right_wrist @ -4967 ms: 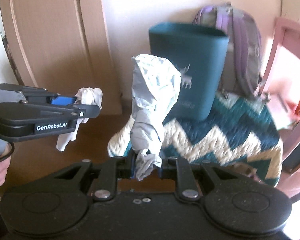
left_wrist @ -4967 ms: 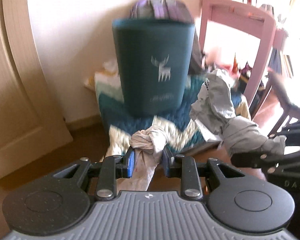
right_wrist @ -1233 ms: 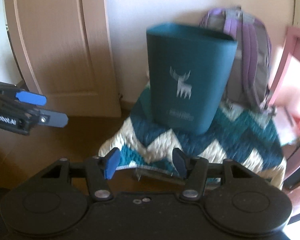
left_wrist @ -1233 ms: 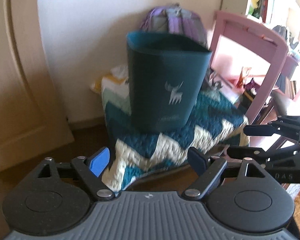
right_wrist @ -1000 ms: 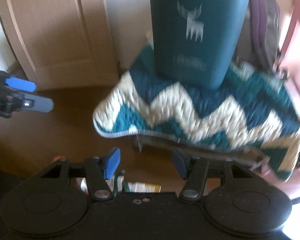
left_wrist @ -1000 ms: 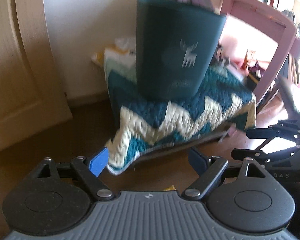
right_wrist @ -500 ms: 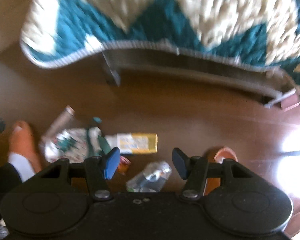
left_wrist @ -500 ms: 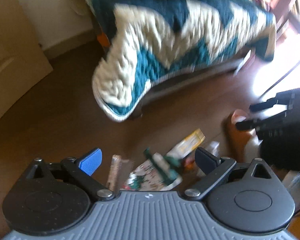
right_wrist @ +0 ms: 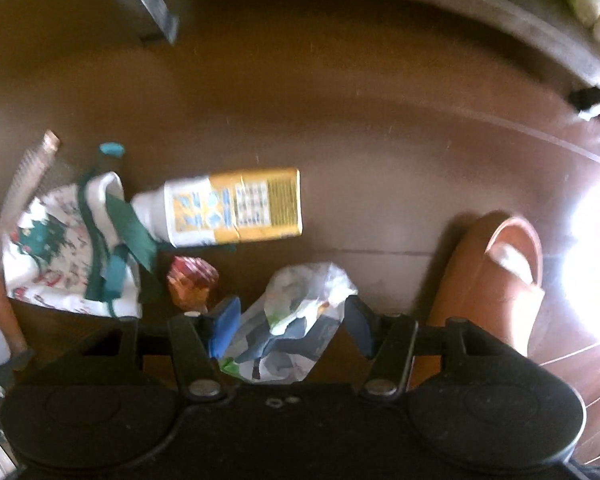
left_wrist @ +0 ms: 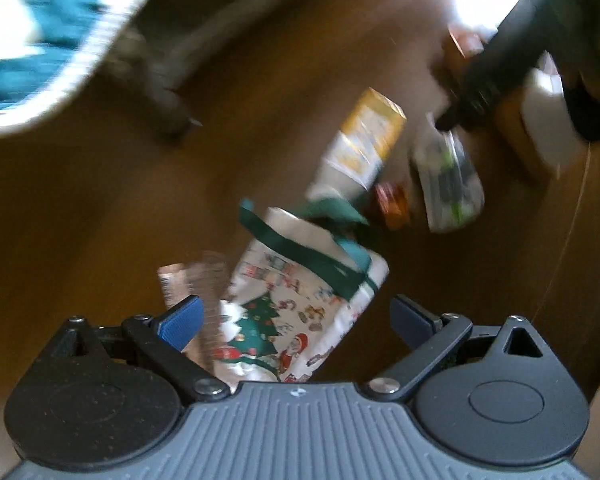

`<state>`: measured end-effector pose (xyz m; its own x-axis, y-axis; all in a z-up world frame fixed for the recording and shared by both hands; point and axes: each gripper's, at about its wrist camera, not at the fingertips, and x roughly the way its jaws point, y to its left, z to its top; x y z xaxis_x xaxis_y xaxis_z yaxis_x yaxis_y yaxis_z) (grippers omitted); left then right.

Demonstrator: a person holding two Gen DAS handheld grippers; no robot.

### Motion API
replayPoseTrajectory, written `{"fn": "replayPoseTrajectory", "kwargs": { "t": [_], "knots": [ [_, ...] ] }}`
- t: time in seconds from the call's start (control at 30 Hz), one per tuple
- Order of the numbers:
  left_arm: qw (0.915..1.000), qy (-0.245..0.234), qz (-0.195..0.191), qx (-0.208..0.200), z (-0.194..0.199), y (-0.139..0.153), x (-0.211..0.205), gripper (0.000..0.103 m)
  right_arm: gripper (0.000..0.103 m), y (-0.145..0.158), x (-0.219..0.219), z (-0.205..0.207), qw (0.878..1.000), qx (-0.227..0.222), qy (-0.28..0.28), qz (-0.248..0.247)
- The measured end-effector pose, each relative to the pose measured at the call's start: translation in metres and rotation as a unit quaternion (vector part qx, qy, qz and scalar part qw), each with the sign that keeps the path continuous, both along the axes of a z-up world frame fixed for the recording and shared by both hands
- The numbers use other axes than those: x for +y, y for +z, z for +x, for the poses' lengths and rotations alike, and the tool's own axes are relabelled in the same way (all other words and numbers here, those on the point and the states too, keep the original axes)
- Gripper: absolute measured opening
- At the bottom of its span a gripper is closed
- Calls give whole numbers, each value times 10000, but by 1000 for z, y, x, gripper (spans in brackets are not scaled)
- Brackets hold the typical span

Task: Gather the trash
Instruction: 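Grasp the Merry Christmas tote bag with the left tool while the right tool grasps the clear plastic bag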

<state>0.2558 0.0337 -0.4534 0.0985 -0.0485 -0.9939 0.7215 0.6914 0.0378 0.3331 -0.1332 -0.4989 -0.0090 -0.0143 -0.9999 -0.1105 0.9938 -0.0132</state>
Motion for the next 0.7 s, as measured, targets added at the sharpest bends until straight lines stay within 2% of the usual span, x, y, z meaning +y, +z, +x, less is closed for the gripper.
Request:
{"fn": "replayPoseTrajectory", "kwargs": {
  "t": [0.23, 0.3, 0.43, 0.5, 0.53, 0.57, 0.6, 0.63, 0.67, 0.7],
  "knots": [
    [9929, -1149, 247, 183, -35, -64, -19, 100, 56, -39, 1, -6, 9991, 370, -180, 37],
    [9905, -1313, 352, 211, -42, -78, -22, 100, 56, -48, 2, -6, 9989, 423, -214, 39],
    [9896, -1326, 493, 255, -45, -101, -22, 98, 55, -62, 1, -4, 9981, 550, -274, -7],
    [9889, -1345, 606, 197, -46, -110, -24, 88, 54, -68, 0, -3, 9979, 576, -269, -81],
    [9886, -1344, 653, 193, -46, -114, -24, 79, 53, -70, -2, -3, 9979, 581, -280, -61],
    [9885, -1337, 675, 206, -47, -117, -25, 71, 50, -70, -3, -3, 9979, 575, -299, -21],
    [9886, -1320, 698, 216, -46, -119, -25, 68, 45, -71, -3, -2, 9979, 577, -292, -39],
    [9888, -1286, 727, 231, -45, -122, -26, 60, 33, -72, -1, -3, 9979, 591, -265, -80],
    [9890, -1252, 747, 237, -45, -124, -26, 51, 31, -75, -5, -5, 9977, 629, -204, -115],
    [9893, -1222, 767, 224, -44, -126, -26, 47, 29, -75, -4, -7, 9977, 643, -170, -139]
  ]
}}
